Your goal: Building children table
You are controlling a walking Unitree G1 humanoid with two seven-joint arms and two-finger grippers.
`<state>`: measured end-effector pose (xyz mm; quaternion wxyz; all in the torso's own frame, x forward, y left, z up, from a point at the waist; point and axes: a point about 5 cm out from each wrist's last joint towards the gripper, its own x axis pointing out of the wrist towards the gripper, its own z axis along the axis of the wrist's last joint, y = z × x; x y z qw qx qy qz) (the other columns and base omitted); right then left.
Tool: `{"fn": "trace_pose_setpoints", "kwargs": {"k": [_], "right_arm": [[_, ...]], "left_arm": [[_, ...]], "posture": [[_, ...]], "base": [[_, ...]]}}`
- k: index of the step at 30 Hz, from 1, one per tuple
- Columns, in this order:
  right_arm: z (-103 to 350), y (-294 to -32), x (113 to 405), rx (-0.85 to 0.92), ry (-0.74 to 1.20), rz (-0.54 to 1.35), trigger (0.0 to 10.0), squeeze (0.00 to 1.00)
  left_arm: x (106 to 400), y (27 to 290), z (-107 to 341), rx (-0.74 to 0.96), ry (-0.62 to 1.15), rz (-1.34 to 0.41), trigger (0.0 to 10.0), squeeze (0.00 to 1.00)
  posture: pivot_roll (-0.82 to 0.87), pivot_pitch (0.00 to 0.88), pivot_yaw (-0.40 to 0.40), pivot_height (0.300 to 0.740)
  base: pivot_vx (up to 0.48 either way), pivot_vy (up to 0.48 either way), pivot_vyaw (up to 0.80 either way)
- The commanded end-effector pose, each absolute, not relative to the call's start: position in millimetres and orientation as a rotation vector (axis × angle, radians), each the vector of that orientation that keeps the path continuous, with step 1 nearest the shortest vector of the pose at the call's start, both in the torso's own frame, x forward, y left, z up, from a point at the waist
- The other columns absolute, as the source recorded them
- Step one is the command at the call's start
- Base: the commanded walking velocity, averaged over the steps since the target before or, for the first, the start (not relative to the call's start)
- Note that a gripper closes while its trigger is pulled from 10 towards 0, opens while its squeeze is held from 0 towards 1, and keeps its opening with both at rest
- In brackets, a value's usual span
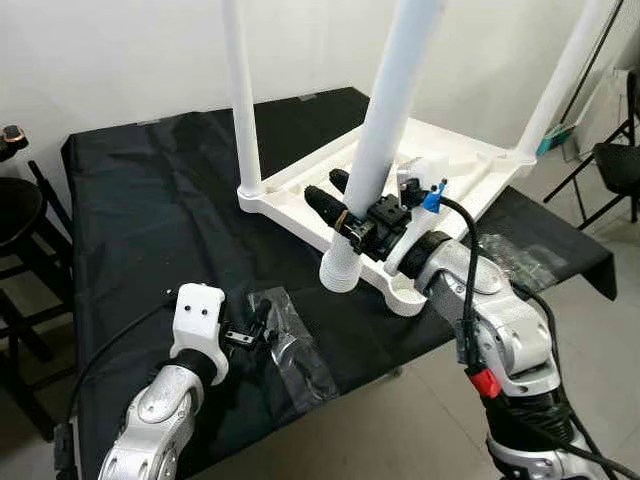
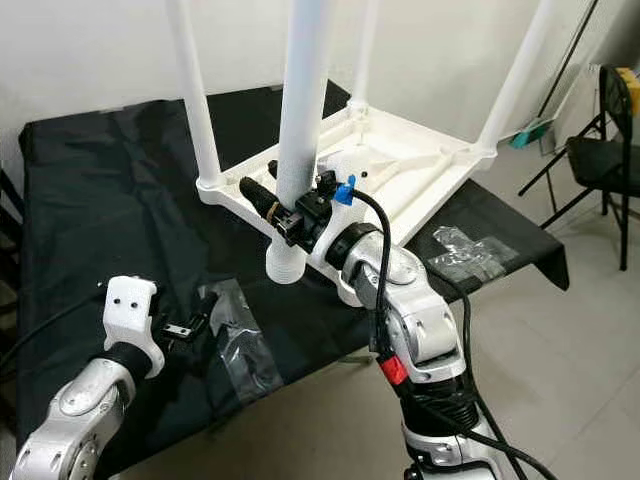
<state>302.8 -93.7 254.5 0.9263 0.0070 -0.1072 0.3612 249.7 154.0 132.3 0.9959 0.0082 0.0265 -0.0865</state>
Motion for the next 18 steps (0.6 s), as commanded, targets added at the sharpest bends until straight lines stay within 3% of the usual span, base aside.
{"fn": "trace_pose_setpoints", "kwargs": {"k": [1,18], "right_arm": [[252.6,-98.4,304.9,0.032,-0.197,0.712,10.0,0.00],[253.2,-89.9,304.2,0.074,-0.188,0.729,10.0,0.00]], "left_arm": [[248.0,154.5,131.3,0.022,0.057,-0.182,10.0,0.00],[247.7,156.8,135.9,0.019,0.032,-0.180,10.0,0.00]], "posture": [[-0.04,0.090,-0.032,0.740],[-0.04,0.106,-0.029,0.740]], "base": [[0.000,0.000,-0.80],[0.000,0.000,-0.80]]}}
